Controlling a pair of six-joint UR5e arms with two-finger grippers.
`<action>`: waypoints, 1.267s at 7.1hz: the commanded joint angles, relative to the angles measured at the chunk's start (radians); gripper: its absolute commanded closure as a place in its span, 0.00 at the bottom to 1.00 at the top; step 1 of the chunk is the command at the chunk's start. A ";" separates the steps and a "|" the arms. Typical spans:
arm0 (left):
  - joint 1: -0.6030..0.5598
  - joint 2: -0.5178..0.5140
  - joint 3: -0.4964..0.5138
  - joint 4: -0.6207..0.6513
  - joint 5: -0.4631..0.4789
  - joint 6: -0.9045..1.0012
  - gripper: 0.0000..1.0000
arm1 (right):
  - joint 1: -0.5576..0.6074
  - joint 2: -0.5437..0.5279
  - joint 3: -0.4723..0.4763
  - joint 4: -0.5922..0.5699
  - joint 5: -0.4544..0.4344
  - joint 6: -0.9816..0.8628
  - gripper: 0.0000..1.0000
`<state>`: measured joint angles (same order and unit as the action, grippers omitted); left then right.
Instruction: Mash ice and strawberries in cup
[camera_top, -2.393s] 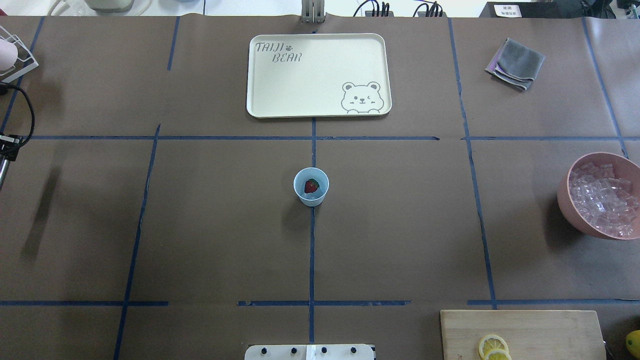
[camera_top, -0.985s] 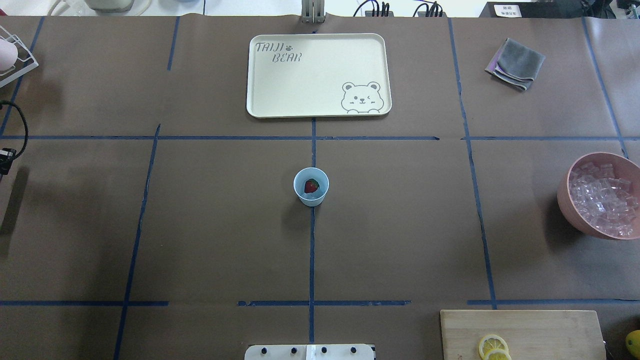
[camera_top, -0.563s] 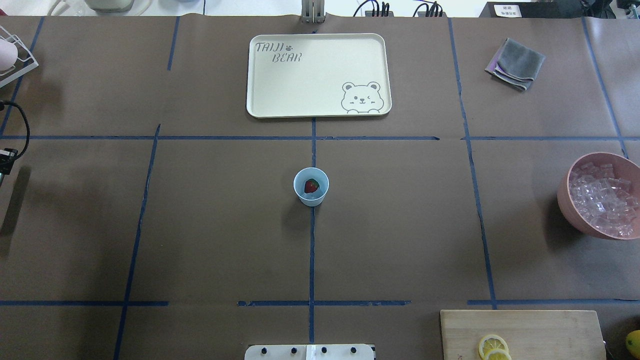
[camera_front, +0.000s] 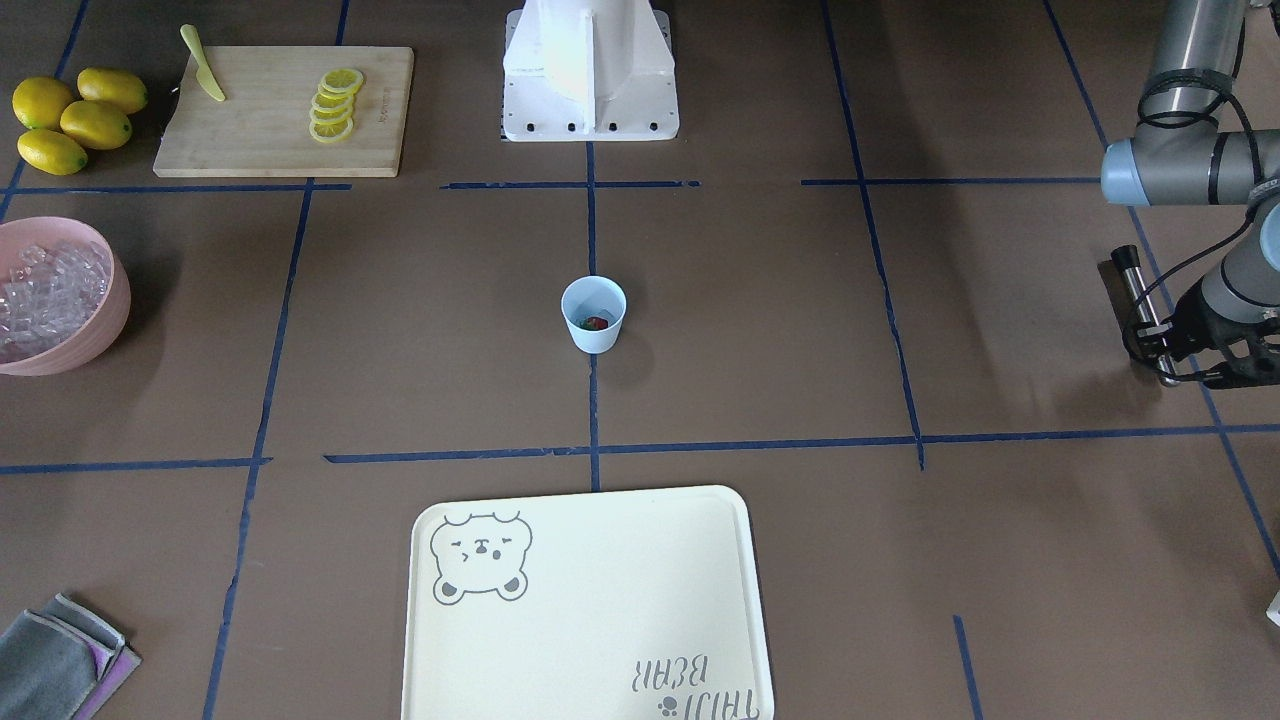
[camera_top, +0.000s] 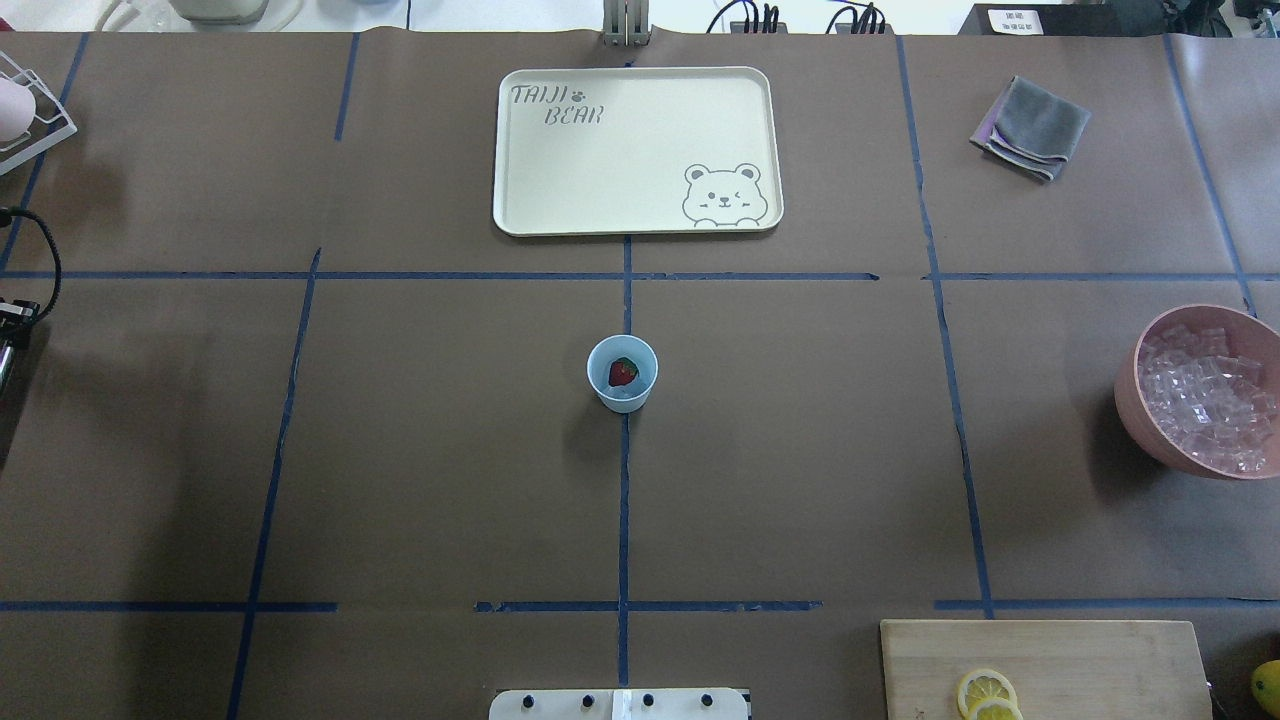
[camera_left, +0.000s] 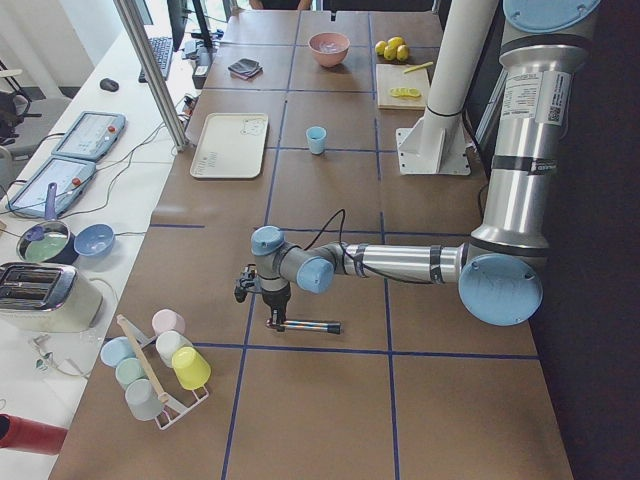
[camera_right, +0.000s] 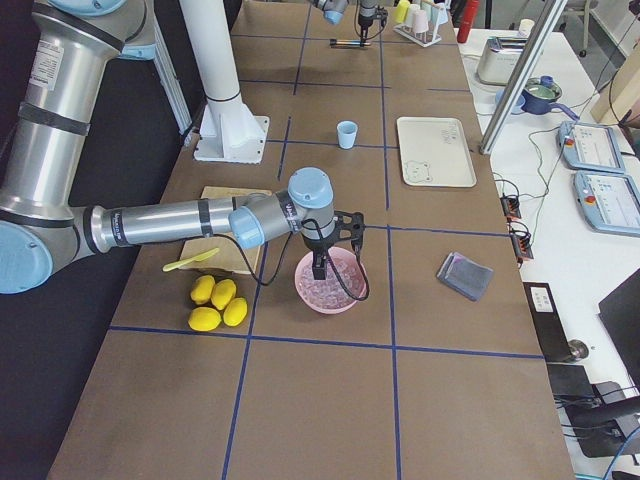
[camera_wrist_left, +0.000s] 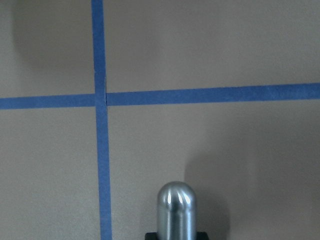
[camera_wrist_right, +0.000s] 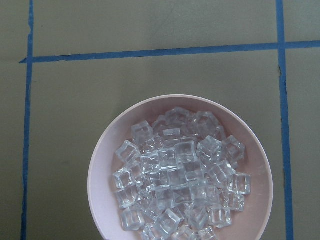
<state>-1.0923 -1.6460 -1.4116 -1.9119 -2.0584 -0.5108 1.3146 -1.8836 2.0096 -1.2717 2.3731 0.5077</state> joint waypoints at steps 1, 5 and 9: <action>0.000 0.000 0.002 -0.003 0.000 -0.002 0.74 | 0.000 0.000 0.000 0.000 0.000 0.000 0.01; -0.001 0.000 -0.015 -0.001 -0.003 0.000 0.00 | 0.000 0.001 0.001 0.000 0.002 0.000 0.01; -0.177 0.149 -0.264 0.071 -0.257 0.276 0.00 | 0.030 0.003 -0.018 -0.011 -0.002 -0.032 0.01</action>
<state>-1.1634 -1.5340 -1.6354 -1.8835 -2.2193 -0.3962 1.3239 -1.8825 2.0037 -1.2762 2.3731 0.4928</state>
